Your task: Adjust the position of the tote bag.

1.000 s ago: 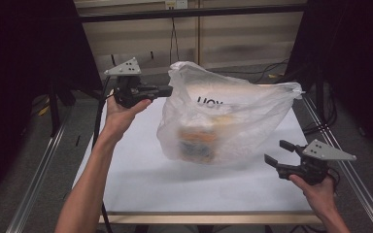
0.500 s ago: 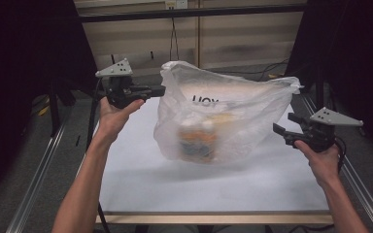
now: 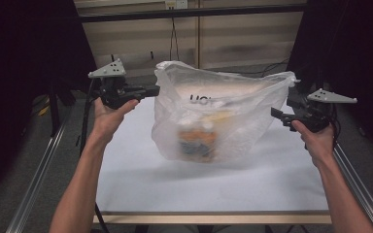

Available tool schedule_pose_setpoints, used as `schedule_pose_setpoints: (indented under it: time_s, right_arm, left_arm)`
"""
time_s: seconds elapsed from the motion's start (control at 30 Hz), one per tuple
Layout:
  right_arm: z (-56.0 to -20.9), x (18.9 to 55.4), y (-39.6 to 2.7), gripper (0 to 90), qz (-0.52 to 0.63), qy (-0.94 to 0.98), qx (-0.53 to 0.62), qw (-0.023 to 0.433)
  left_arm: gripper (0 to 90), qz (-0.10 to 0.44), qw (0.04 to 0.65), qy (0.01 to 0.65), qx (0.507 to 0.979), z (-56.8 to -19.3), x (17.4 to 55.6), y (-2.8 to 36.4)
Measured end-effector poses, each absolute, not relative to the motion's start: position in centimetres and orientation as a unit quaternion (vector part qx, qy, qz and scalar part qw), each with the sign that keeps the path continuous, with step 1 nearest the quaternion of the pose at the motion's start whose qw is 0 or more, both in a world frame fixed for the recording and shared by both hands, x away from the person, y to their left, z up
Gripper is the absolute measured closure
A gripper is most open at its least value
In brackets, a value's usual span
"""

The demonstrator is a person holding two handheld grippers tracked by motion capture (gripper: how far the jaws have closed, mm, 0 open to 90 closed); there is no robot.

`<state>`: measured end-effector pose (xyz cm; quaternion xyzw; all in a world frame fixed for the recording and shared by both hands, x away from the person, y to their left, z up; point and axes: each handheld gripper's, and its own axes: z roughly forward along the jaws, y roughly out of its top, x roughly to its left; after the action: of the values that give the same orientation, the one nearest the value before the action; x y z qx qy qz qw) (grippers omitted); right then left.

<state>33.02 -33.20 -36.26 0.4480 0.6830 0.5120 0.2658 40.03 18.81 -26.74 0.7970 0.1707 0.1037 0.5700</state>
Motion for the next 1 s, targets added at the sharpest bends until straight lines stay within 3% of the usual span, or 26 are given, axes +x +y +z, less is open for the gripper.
schedule_pose_setpoints:
  time_s: [0.07, 0.17, 0.43, 1.0]
  right_arm:
    - [-36.2, 33.4, -33.1, 29.3, 0.517, 0.684, 0.444, 0.258]
    - [-35.7, 33.8, -32.6, 49.4, 0.533, 0.681, 0.434, 0.252]
    - [-34.0, 33.3, -31.1, 90.0, 0.570, 0.689, 0.391, 0.218]
    - [-32.4, 31.3, -27.7, 90.0, 0.597, 0.706, 0.335, 0.182]
  left_arm:
    - [90.0, 0.103, 0.572, 0.172, 0.795, -26.7, 40.1, 18.9]
    - [90.0, 0.103, 0.573, 0.172, 0.795, -26.8, 40.0, 19.0]
    - [90.0, 0.106, 0.580, 0.185, 0.786, -27.5, 39.7, 20.2]
    - [90.0, 0.113, 0.599, 0.214, 0.764, -30.3, 37.0, 25.0]
